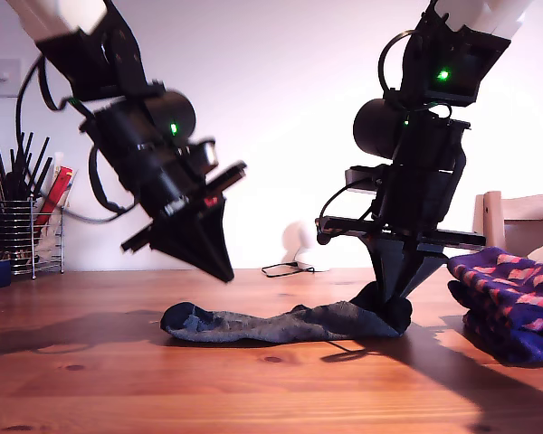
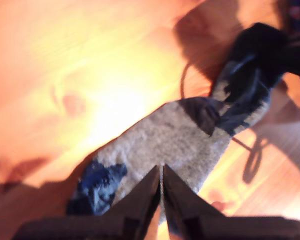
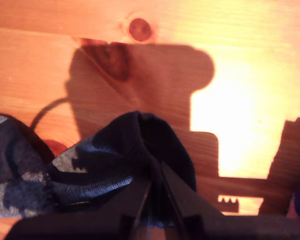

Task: Fold the socks in front of you. After folding them, place them to the right side.

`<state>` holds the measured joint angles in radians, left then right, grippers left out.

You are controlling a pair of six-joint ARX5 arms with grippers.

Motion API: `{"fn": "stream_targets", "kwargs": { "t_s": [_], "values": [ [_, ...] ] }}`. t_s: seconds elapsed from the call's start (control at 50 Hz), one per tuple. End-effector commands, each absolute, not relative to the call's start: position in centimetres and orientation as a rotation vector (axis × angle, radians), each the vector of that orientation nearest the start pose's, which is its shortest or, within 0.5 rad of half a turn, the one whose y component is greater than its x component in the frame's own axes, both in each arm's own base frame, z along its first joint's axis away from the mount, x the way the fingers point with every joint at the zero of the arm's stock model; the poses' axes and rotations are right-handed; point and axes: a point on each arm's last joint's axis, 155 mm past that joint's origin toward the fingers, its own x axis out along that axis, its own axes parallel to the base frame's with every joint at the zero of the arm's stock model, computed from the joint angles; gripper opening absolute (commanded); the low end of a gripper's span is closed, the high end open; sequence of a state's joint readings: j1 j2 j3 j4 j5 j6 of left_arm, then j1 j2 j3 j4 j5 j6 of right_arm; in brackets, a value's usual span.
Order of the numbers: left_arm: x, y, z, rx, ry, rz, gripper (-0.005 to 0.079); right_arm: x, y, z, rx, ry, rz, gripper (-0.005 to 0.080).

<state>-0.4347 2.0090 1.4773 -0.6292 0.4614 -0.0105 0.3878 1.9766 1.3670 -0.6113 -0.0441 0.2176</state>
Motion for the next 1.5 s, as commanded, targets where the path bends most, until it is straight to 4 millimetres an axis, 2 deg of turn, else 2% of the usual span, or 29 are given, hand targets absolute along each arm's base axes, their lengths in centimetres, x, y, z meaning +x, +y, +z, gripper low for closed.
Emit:
{"fn": "stream_targets", "kwargs": {
  "t_s": [0.0,0.12,0.16,0.34,0.48,0.96,1.02,1.08,1.12,1.18,1.2,1.48],
  "values": [
    [38.7,-26.5,4.9,0.006,1.203,-0.793,0.0054,41.5,18.0,3.7,-0.020,1.197,0.260,-0.0013],
    [39.5,-25.2,4.5,0.096,1.169,-0.796,0.0266,41.4,18.1,3.7,-0.017,1.199,0.267,-0.0013],
    [39.8,-24.6,4.4,0.122,1.159,-0.791,0.0301,41.4,18.1,3.7,-0.017,1.199,0.267,-0.0013],
    [41.0,-22.8,4.0,0.140,1.152,-0.742,0.0306,41.4,18.2,3.7,-0.022,1.199,0.275,-0.0013],
    [41.1,-22.1,3.0,0.129,1.178,-0.729,0.0306,41.3,18.5,3.8,-0.010,1.203,0.292,-0.0013],
    [39.5,-22.4,-0.9,0.110,1.285,-0.769,0.0303,41.2,18.5,3.7,-0.026,1.201,0.303,-0.0013],
    [39.0,-22.3,-1.4,0.107,1.313,-0.768,0.0285,41.2,18.5,3.7,-0.026,1.202,0.303,-0.0013],
    [38.4,-22.0,-1.9,0.105,1.348,-0.765,0.0230,41.2,18.5,3.7,-0.026,1.201,0.303,-0.0013],
    [38.0,-21.9,-2.2,0.106,1.368,-0.766,0.0153,41.2,18.5,3.7,-0.027,1.201,0.303,-0.0013],
    [37.6,-22.1,-2.2,0.107,1.373,-0.792,-0.0016,41.2,18.5,3.7,-0.027,1.201,0.303,-0.0013],
    [37.6,-22.1,-2.2,0.108,1.370,-0.795,-0.0028,41.2,18.5,3.7,-0.028,1.201,0.304,-0.0013],
    [37.4,-24.4,0.5,0.058,1.290,-0.927,-0.0023,41.1,18.4,3.7,-0.056,1.203,0.320,-0.0013]
  ]
}}
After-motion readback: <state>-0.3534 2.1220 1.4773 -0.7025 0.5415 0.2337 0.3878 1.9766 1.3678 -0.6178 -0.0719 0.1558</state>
